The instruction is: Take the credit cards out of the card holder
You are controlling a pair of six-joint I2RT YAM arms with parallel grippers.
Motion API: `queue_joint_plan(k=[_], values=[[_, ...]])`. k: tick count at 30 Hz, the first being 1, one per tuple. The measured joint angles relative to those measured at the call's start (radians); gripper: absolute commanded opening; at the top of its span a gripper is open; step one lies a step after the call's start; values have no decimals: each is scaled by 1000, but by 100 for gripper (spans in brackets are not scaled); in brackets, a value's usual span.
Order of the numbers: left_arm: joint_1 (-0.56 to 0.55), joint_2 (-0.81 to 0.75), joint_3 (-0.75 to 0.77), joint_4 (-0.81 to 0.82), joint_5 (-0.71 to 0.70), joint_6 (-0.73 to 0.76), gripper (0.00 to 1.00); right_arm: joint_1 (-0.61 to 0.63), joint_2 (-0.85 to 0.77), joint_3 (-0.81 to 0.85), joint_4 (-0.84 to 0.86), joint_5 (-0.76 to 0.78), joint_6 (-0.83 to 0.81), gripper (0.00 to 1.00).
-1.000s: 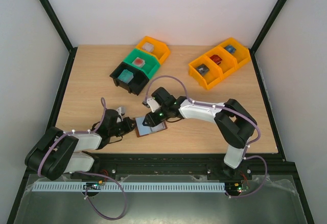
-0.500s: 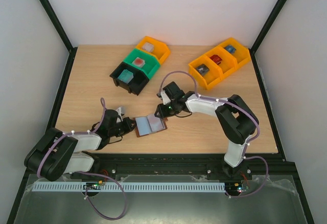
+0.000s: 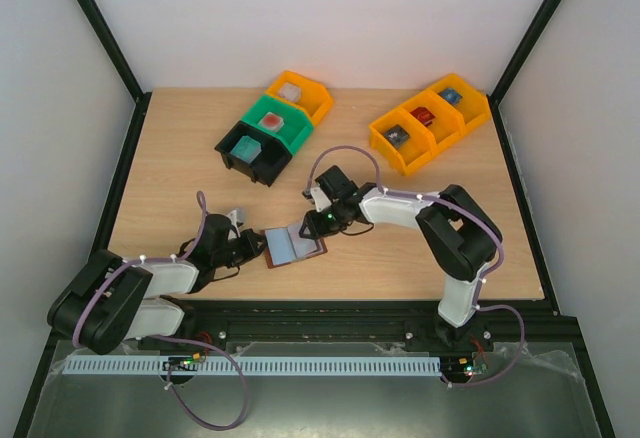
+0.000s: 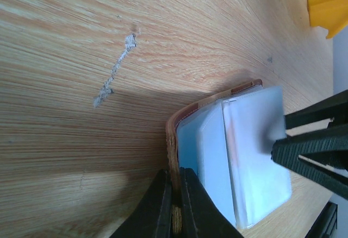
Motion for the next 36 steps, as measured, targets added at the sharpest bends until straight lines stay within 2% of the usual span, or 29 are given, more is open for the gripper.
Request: queue_joint_plan(k=[7, 15, 22, 26, 30, 36], values=[[5, 0, 0, 0, 0, 0, 5, 45, 0, 8, 0, -27, -21, 25], [6, 0, 0, 0, 0, 0, 5, 71, 0, 24, 4, -66, -42, 42], [6, 0, 0, 0, 0, 0, 4, 99, -1, 40, 13, -123, -64, 49], [6, -1, 0, 0, 0, 0, 4, 106, -15, 45, 13, -142, -81, 48], [6, -1, 0, 0, 0, 0, 4, 105, -25, 47, 15, -142, -82, 42], [6, -3, 0, 0, 0, 0, 4, 60, -30, 45, 33, -121, -35, 39]])
